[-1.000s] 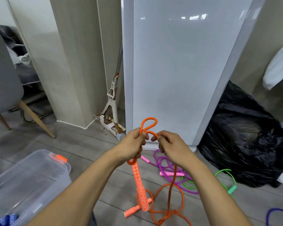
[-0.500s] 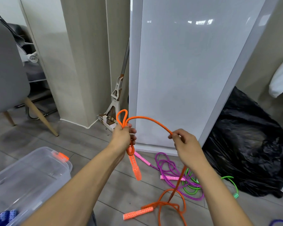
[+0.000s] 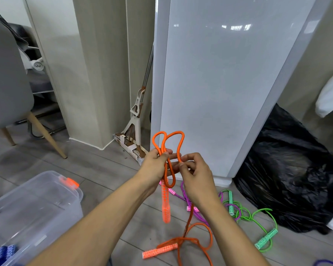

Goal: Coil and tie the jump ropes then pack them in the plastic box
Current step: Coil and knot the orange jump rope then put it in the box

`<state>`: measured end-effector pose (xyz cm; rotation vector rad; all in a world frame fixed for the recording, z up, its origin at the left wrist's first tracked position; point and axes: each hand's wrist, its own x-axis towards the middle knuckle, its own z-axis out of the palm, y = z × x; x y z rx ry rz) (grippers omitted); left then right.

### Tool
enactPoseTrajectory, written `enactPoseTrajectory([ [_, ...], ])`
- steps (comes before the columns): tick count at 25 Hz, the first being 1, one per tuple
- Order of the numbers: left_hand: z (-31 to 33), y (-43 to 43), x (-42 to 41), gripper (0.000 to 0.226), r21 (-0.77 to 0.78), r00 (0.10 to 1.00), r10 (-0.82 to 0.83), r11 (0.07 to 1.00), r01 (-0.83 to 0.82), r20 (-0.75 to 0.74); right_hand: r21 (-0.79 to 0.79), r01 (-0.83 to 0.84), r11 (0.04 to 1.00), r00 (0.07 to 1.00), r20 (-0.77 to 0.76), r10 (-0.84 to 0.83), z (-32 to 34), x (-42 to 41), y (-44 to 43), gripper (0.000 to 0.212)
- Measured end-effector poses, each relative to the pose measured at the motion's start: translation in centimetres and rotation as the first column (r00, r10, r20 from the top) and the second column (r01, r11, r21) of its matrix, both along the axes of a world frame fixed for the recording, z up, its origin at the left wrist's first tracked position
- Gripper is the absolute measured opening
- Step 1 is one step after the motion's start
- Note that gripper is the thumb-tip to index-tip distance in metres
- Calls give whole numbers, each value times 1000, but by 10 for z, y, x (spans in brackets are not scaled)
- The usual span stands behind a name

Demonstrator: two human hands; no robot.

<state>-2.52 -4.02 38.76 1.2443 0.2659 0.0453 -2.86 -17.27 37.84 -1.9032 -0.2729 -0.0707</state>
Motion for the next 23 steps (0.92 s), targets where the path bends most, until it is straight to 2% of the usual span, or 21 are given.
enactPoseTrajectory([
  [5,-3,-8,-5,25,119,995,-95,988,97,-16,-16,56,998,998,16,-56,-2,-2,-1,9],
  [9,-5,-5,-6,23,210,989,-146,966,149,-30,-97,60,993,998,20,-58,-4,-3,-2,9],
  [12,-3,-5,-2,20,306,998,-66,950,67,-15,-103,26,994,999,32,-23,0,-3,0,8],
  [13,-3,-5,1,19,268,1000,-19,963,17,5,-115,2,993,1000,18,0,2,-3,1,7],
  [15,1,0,7,17,68,994,102,992,-104,37,-160,-78,984,996,-50,71,5,-1,-1,8],
  [17,4,13,15,14,-149,966,255,957,-248,31,-175,-203,963,970,-170,174,5,1,-7,18],
  [19,3,29,22,14,-290,930,368,888,-357,-20,-162,-332,929,917,-286,277,4,4,-18,26],
  [21,1,42,26,19,-341,905,421,844,-415,-58,-176,-412,894,875,-351,334,4,9,-28,31],
  [23,0,49,27,24,-321,886,459,831,-455,-68,-197,-453,870,843,-413,345,4,15,-40,33],
])
